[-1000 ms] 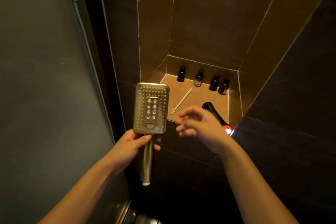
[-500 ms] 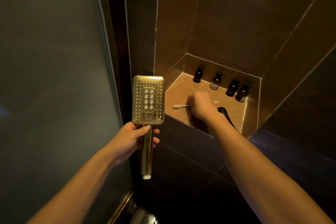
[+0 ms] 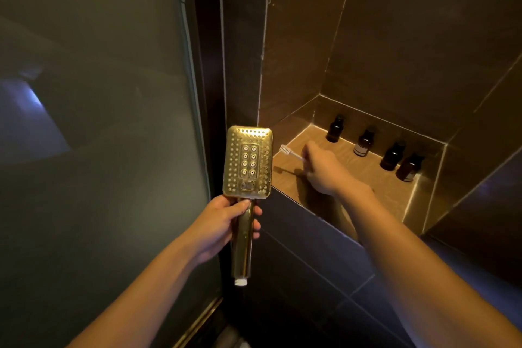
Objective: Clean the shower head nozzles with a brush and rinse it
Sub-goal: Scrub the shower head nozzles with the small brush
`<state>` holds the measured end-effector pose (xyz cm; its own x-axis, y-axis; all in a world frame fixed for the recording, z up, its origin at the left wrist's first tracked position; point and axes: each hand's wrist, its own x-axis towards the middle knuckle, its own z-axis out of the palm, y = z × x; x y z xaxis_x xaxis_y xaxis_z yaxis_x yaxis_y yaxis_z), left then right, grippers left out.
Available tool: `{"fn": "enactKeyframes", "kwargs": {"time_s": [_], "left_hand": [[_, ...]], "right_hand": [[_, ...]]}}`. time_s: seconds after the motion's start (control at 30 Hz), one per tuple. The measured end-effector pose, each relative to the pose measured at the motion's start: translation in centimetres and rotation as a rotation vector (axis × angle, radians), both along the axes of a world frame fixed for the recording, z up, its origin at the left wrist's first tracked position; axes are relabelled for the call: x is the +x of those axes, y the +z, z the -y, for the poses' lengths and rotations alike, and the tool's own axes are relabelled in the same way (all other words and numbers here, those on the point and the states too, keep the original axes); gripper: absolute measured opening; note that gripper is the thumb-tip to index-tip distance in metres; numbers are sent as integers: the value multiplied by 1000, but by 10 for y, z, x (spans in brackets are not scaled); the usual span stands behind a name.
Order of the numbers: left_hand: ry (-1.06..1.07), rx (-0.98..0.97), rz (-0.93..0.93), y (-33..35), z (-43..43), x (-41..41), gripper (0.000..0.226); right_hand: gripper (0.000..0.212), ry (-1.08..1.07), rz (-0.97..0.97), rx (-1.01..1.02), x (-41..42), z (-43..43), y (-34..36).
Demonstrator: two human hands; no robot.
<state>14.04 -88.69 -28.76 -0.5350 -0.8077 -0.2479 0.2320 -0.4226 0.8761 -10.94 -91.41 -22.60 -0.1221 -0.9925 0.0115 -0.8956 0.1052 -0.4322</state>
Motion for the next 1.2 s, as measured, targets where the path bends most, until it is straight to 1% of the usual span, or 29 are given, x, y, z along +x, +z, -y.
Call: {"fn": "enactKeyframes", "kwargs": {"time_s": [0.07,0.13,0.17,0.23,0.3,0.33,0.47,0.53,0.6,0.7,0.83,0.87,0.93,1.03,1.07,1.2], "left_hand": [[36,7,-4,2,-2,2,23],[63,16,-27,6,-4,4,22],[70,21,-50,7,-5,4,21],[79,33,-98,11,-6,6,18],[73,49,-131,14,-6,10,13],[67,54,-145,15,-6,13,11],[46,67,-158,10,-11,24,8],[39,64,-131,8,-15,28,10],[15,45,-87,7,-19,31,12],[-88,28,-62,7,-25,38,11],[-215,20,-90,11,-30,44,10],[-221,19,-93,12,-31,43,10],[-201,25,-95,12,-30,42,10],[-186,40,-74,10,-27,41,14],[-195,44,-70,9,-27,41,13],[-267,65,-81,7,-27,39,12]], "right_hand": [[28,-12,111,-115,6,-9,17],[33,-23,180,-289,15,-19,39],[33,-22,208,-386,19,-23,49],[22,-3,272,-531,30,-33,64],[12,52,364,-513,42,-46,64],[12,93,389,-456,47,-53,58],[17,199,392,-145,62,-74,13],[17,213,385,-73,67,-82,-3],[15,221,373,-51,71,-88,-10],[15,192,354,-95,70,-89,-3],[16,61,341,-361,62,-86,15],[17,50,334,-389,63,-89,14],[17,79,310,-356,70,-101,4],[17,157,284,-215,81,-118,-17],[17,144,287,-214,80,-120,-18],[16,-72,329,-378,57,-108,-3]]}}
